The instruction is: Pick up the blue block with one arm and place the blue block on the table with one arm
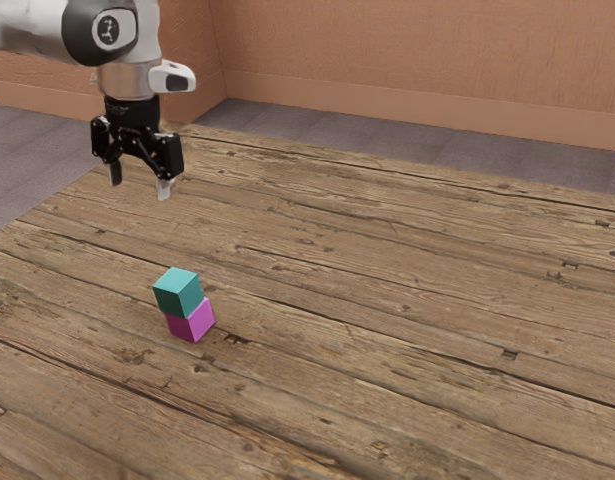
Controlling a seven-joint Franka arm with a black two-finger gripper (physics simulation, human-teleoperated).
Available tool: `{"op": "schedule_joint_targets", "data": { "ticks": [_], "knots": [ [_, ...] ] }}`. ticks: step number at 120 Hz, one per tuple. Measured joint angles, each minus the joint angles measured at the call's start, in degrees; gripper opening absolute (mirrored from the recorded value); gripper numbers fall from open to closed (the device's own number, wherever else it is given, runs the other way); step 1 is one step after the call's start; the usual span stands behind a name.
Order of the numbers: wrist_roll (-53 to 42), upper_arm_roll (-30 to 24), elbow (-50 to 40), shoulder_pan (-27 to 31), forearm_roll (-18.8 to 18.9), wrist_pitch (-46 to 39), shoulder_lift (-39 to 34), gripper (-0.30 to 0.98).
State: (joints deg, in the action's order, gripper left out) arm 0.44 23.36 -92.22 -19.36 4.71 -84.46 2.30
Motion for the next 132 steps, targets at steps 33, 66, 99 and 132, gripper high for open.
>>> {"op": "schedule_joint_targets", "data": {
  "ticks": [33, 66, 99, 132],
  "knots": [
    [-2.76, 5.98, -11.24, 4.14, 0.78, -11.63, 0.91, 0.69],
    [-5.92, 5.49, -14.89, 0.64, -1.41, -21.52, 6.13, 0.69],
    [-8.35, 5.37, -15.65, 1.23, -3.66, -26.71, 11.10, 0.69],
    [-9.95, 4.15, -13.97, 1.21, -5.48, -29.24, 14.82, 0.69]
  ]
}}
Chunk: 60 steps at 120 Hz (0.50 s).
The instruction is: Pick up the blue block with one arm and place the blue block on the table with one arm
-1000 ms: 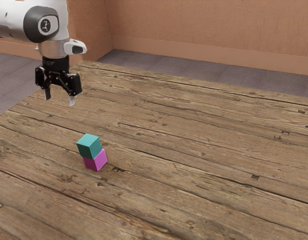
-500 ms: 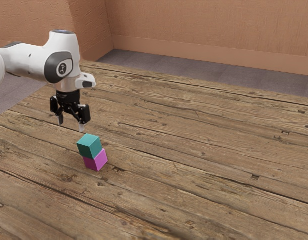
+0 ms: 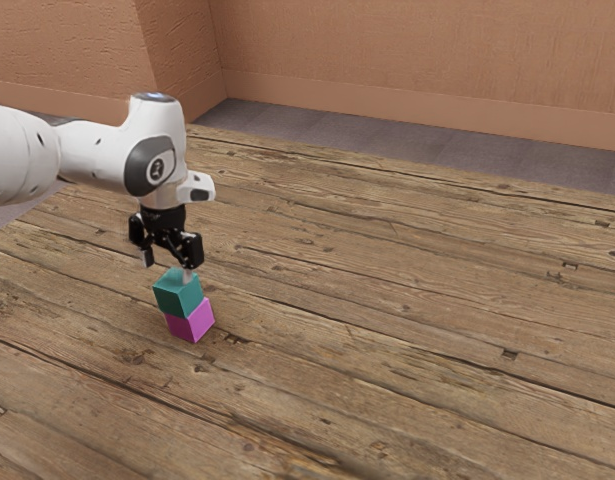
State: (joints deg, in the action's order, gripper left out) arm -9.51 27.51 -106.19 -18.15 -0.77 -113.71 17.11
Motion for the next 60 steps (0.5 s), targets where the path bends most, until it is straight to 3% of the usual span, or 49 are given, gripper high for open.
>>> {"op": "schedule_joint_targets", "data": {
  "ticks": [42, 60],
  "knots": [
    [-1.59, -0.19, 0.26, 0.80, -2.81, -1.68, 4.99, 0.68],
    [-2.13, -1.09, 0.31, 0.92, -3.21, -2.28, 5.31, 0.45]
  ]
}}
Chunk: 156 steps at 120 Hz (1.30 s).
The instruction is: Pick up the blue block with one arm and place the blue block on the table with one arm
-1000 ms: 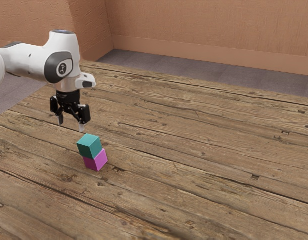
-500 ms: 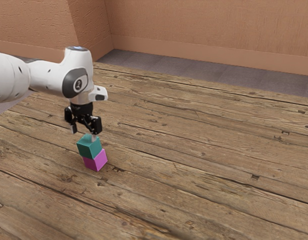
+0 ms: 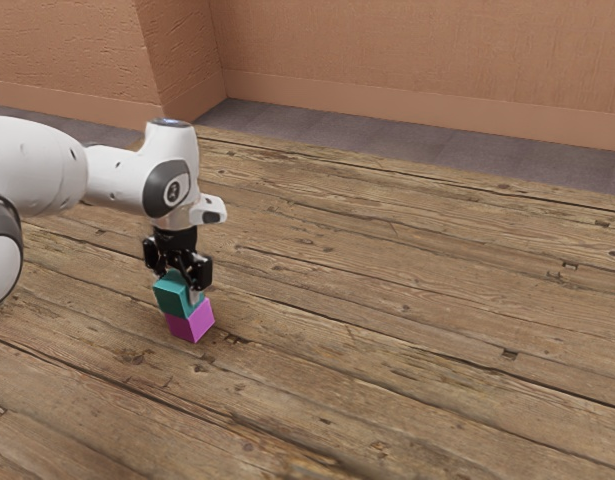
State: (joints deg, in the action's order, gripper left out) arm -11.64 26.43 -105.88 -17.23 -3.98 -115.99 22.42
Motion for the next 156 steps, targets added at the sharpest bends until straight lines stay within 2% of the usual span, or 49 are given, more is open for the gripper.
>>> {"op": "schedule_joint_targets", "data": {
  "ticks": [14, 48, 76, 96, 102, 112, 138, 156],
  "knots": [
    [-0.22, -0.19, -0.02, 0.59, -0.08, -0.32, 0.25, 0.38],
    [-0.33, -0.69, 2.35, 0.33, 0.30, -0.57, -0.11, 0.36],
    [-0.30, -6.61, 7.41, 0.34, 0.35, -0.39, 1.54, 0.34],
    [-0.21, -8.58, 9.49, 0.79, 0.05, -0.37, 4.72, 0.34],
    [-0.30, -8.77, 9.62, 0.94, -0.18, -0.34, 5.08, 0.44],
    [-0.51, -8.90, 9.69, 1.03, -0.56, -0.22, 5.26, 0.45],
    [-0.89, -8.82, 12.09, 1.21, -0.48, 0.42, 4.77, 0.59],
    [-1.23, -8.05, 15.94, -0.48, 1.36, 3.89, 1.20, 0.64]
  ]
}}
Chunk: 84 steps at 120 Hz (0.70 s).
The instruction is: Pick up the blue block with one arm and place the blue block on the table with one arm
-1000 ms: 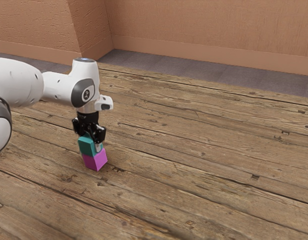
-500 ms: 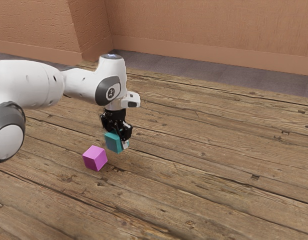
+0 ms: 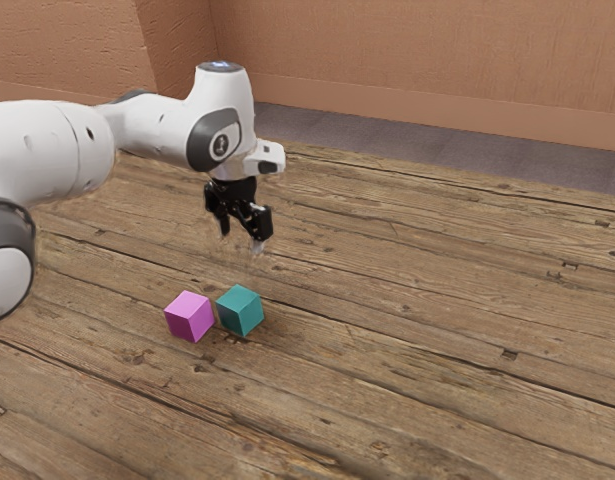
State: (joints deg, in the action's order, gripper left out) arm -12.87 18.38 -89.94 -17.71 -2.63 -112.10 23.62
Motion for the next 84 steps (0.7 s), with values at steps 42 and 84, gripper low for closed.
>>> {"op": "schedule_joint_targets", "data": {
  "ticks": [42, 84],
  "knots": [
    [2.69, -0.65, 15.62, -1.62, 5.65, 21.45, -10.67, 0.68],
    [7.71, -0.63, 15.69, -2.26, 6.91, 31.81, -10.85, 0.68]
  ]
}}
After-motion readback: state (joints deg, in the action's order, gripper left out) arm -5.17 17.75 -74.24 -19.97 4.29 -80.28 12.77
